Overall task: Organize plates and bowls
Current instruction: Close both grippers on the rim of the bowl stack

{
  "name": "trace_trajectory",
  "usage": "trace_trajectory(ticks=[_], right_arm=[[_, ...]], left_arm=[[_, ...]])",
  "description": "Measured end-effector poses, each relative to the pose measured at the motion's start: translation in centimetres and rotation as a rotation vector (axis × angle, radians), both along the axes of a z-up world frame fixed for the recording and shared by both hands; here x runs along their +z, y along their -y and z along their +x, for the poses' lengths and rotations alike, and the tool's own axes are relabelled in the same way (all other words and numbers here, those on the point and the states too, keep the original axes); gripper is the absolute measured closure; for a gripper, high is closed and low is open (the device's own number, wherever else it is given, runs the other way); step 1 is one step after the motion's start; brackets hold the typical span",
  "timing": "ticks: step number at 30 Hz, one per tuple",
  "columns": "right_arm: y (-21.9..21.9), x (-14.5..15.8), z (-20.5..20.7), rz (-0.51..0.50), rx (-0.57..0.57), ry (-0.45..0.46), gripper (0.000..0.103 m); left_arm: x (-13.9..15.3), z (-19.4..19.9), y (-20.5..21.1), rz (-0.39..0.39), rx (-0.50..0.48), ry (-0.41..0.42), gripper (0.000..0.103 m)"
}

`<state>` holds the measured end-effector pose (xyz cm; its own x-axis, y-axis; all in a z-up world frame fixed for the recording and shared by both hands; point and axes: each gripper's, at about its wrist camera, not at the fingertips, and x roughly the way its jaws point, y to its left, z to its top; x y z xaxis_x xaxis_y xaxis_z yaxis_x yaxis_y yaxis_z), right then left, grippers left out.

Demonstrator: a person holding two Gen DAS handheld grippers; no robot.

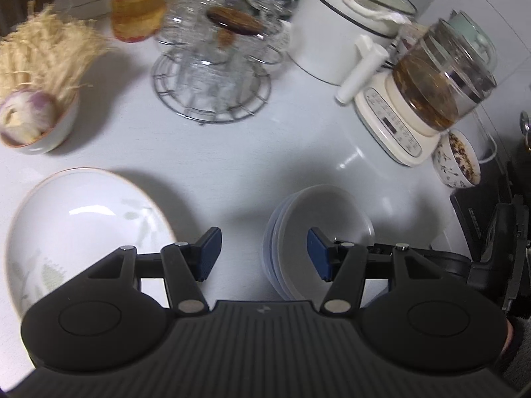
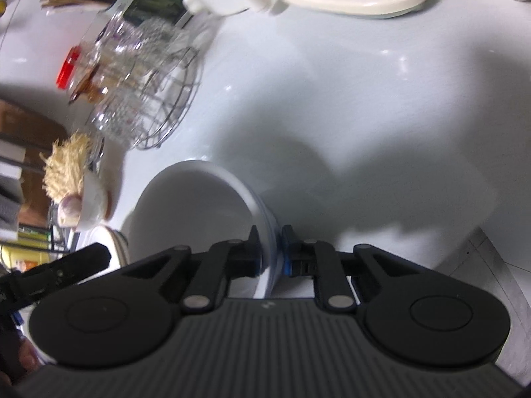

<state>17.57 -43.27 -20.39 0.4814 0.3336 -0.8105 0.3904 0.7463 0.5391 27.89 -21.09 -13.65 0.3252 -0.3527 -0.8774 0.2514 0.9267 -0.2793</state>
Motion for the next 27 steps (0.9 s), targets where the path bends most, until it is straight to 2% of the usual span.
trace_trajectory(ticks=[6, 17, 23, 27], right_arm=[[1.8, 0.1, -1.0, -0.031, -0.066, 0.003, 0.088], [4.2, 0.0, -2.1, -0.033, -0.152, 0.011, 0.088], [4.7, 0.0, -2.0, -0.029, -0.164, 0.016, 0.088], [4.6, 0.0, -1.9, -0.032, -0.157, 0.019, 0.088]], left_arm=[[-1.3, 0.9, 2.7, -0.023, -0.059, -0.040, 0.034], [-3.7, 2.0, 6.4, -0.035, -0.148, -0.109, 0.034], [-5.2, 2.4, 7.3, -0.032, -0.148, -0.136, 0.035], [-6.4, 2.7, 7.4, -0.042, -0.138, -0.169, 0.045]])
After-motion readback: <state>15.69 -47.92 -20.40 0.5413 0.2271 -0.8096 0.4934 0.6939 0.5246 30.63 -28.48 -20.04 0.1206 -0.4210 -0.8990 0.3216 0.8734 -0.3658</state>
